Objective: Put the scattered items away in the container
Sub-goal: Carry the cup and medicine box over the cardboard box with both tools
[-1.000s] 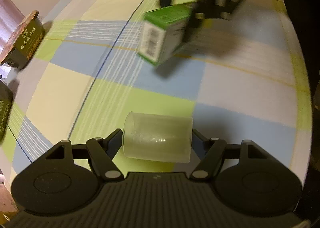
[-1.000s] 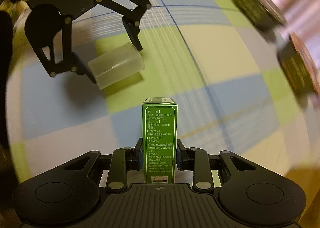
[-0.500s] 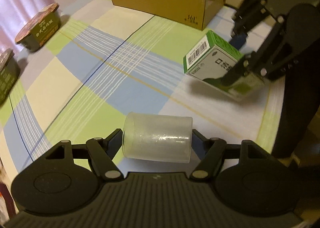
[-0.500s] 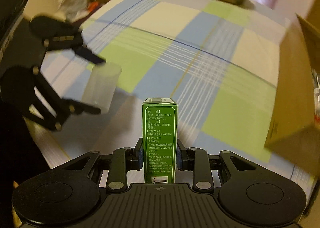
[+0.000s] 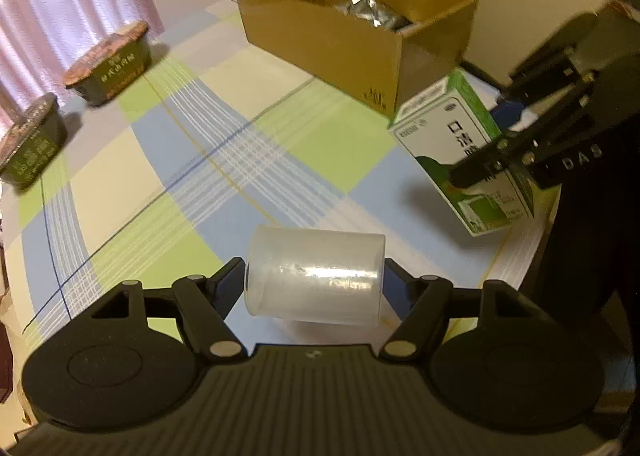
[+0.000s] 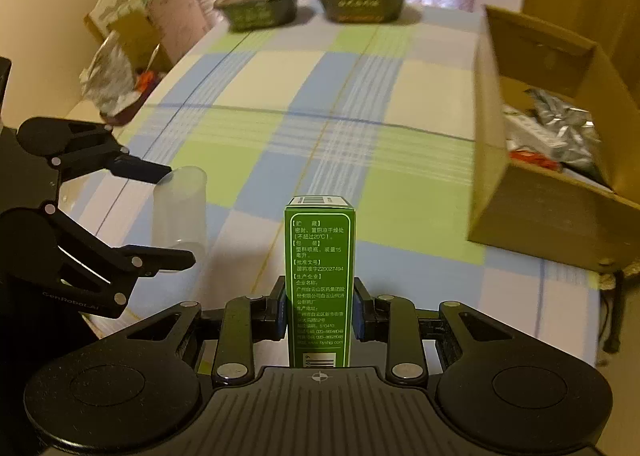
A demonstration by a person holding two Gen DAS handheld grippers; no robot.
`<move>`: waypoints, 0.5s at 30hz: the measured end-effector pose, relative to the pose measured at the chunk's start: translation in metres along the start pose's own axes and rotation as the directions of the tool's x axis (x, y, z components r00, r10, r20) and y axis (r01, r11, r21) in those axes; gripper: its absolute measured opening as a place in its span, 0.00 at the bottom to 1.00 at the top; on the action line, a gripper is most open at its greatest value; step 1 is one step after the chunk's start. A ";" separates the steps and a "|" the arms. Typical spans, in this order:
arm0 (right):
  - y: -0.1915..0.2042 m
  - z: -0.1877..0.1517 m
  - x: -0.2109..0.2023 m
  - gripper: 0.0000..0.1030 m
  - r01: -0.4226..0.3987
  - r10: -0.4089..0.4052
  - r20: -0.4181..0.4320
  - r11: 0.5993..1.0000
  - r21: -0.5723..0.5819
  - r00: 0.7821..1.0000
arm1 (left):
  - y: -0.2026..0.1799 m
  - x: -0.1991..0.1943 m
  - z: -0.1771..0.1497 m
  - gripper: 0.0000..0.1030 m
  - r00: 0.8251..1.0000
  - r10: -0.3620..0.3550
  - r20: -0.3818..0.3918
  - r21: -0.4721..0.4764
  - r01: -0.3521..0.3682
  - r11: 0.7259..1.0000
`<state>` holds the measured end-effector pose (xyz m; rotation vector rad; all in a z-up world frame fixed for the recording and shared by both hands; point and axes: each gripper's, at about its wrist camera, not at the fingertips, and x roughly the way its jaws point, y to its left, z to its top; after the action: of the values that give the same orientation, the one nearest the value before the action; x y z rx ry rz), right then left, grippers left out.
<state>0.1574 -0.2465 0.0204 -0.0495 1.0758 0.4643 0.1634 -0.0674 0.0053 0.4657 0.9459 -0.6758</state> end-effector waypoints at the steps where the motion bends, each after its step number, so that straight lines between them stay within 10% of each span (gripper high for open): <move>1: -0.001 -0.001 -0.006 0.32 0.002 -0.002 0.009 1.000 0.007 1.000 | -0.003 -0.002 0.003 0.67 1.000 0.009 0.005 -0.008 -0.009 1.000; 15: -0.029 -0.005 -0.056 0.32 0.037 -0.045 0.118 0.997 0.074 0.992 | -0.032 -0.015 0.034 0.67 0.999 0.018 0.047 -0.026 -0.016 1.000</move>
<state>0.1428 -0.2930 0.0611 0.0197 0.9713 0.3865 0.1542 -0.1069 0.0327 0.4330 0.9039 -0.6561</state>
